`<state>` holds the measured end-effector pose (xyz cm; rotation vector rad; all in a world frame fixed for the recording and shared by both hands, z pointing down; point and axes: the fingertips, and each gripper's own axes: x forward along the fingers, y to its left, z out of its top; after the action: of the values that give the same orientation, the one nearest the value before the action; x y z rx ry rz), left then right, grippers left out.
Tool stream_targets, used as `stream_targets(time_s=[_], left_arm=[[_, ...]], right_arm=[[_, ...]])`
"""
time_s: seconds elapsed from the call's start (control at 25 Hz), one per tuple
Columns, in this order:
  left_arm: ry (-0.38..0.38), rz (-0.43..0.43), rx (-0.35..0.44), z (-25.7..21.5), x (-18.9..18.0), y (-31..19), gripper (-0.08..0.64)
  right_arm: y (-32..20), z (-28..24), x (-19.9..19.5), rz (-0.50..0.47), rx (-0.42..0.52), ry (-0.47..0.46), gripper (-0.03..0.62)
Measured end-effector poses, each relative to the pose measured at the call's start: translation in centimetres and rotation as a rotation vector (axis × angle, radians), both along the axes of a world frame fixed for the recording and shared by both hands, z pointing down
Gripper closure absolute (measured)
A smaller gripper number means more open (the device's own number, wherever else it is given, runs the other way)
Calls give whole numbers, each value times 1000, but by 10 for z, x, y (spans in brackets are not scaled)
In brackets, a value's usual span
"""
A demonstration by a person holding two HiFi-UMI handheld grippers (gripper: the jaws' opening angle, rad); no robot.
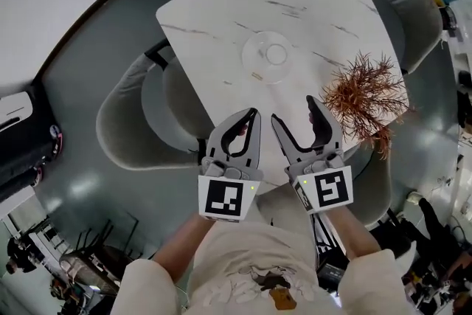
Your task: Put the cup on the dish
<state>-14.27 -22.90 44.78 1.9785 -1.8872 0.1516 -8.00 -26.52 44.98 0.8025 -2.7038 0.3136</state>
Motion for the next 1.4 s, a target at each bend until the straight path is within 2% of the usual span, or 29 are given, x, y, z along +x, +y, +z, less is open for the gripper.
stream_targets(time_s=[0.08,0.28,0.32,0.36,0.48,0.56,0.64,0.88,1.12,1.2,1.4], left_arm=[[-6,-8,12,-11,2,4,555],[-12,-7,-8,-33,14,19,555],[-17,-7,-7,-36,17,22,555],[-17,-9,-9,-39,20,25,555],[-10,-20,-12,-47,30,34,555],[-4,-28,2,-57,37,36,555],[13,-38,5,-65,46,43,555],[42,-32,19,-84,77,60,555],[51,-30,44,-103,98,74,555],[45,-24,57,-112,102,77,555],[31,-21,78,-125,111,84,555]], right_arm=[[3,-14,8,7,13,-15,331],[13,-48,23,-6,56,-40,331],[15,-53,26,-7,66,-42,343],[17,-58,29,-8,75,-45,388],[24,-73,42,-10,98,-56,397],[27,-80,53,-1,90,-73,412],[35,-85,67,9,58,-92,462],[50,-108,100,11,88,-117,466],[62,-135,118,11,112,-163,466],[68,-145,121,14,123,-181,519],[78,-158,131,29,179,-166,586]])
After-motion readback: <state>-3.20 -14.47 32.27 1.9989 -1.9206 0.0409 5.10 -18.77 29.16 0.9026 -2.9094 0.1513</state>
